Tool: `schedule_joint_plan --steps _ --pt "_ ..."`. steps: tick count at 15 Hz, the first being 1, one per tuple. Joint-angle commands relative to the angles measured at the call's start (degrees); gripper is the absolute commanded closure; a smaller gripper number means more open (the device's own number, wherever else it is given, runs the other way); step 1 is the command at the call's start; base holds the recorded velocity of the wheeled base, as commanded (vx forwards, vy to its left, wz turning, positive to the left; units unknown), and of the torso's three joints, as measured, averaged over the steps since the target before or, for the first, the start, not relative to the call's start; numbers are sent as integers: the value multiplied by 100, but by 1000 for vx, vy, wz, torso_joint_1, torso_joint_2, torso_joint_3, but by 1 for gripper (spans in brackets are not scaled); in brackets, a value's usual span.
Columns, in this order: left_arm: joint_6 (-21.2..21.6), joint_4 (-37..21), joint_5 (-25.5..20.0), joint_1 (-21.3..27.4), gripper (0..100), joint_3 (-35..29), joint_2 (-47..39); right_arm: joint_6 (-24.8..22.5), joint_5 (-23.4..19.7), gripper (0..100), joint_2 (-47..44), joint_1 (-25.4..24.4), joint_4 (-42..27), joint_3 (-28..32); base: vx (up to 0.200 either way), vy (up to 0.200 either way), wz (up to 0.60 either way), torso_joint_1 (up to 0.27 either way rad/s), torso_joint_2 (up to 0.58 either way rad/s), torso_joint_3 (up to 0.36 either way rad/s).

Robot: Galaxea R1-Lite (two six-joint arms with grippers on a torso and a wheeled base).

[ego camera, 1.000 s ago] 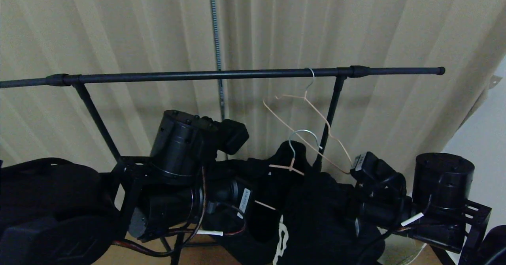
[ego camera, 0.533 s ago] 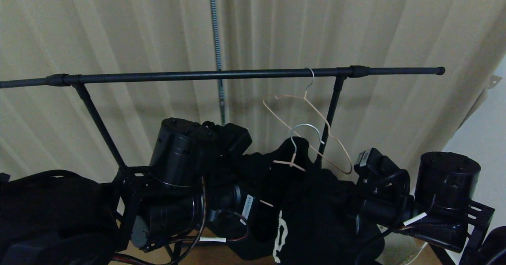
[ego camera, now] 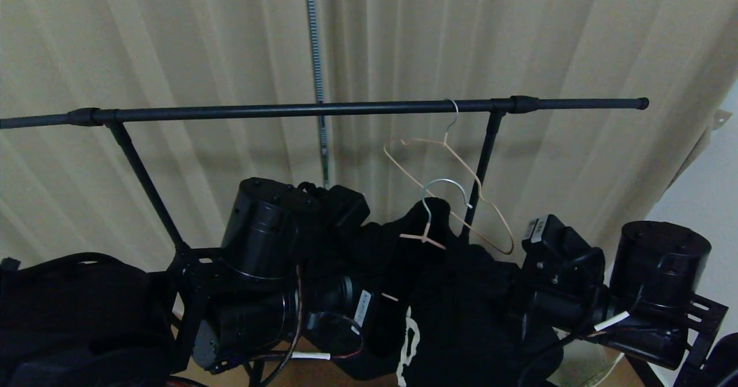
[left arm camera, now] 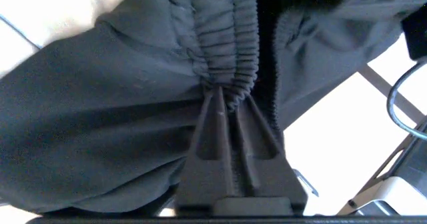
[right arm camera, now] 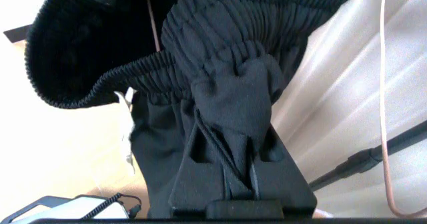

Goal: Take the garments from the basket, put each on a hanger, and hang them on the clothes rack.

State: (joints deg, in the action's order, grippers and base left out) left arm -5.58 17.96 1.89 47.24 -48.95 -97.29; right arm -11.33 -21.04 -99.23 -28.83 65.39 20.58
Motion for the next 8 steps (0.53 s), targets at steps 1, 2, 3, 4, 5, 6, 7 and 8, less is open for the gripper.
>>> schedule_joint_plan --steps 1,2,3,4,5,6,7,8 --pt "-4 6 4 5 0 -19 -79 -1 -23 100 -8 -61 105 -107 0 0 0 0 0 0" --pt "-4 15 13 5 0 -36 -97 -1 -23 100 0 -105 114 -124 0 0 0 0 0 0" --pt "-4 15 22 5 0 -54 -114 8 -32 100 18 -105 114 -133 0 0 0 0 0 0" --pt "-13 15 22 5 0 -71 -114 8 -40 100 18 -105 114 -133 0 0 0 0 0 0" --pt "-13 15 31 5 0 -106 -97 -1 -67 100 18 -105 114 -133 0 0 0 0 0 0" --pt "-13 15 31 -4 0 -142 -79 -1 -76 100 18 -105 114 -133 0 0 0 0 0 0" --pt "-22 6 31 -4 0 -142 -27 -1 -76 100 0 -105 114 -133 0 0 0 0 0 0" --pt "-22 6 31 -4 0 -142 -18 -1 -76 100 0 -105 114 -133 0 0 0 0 0 0"
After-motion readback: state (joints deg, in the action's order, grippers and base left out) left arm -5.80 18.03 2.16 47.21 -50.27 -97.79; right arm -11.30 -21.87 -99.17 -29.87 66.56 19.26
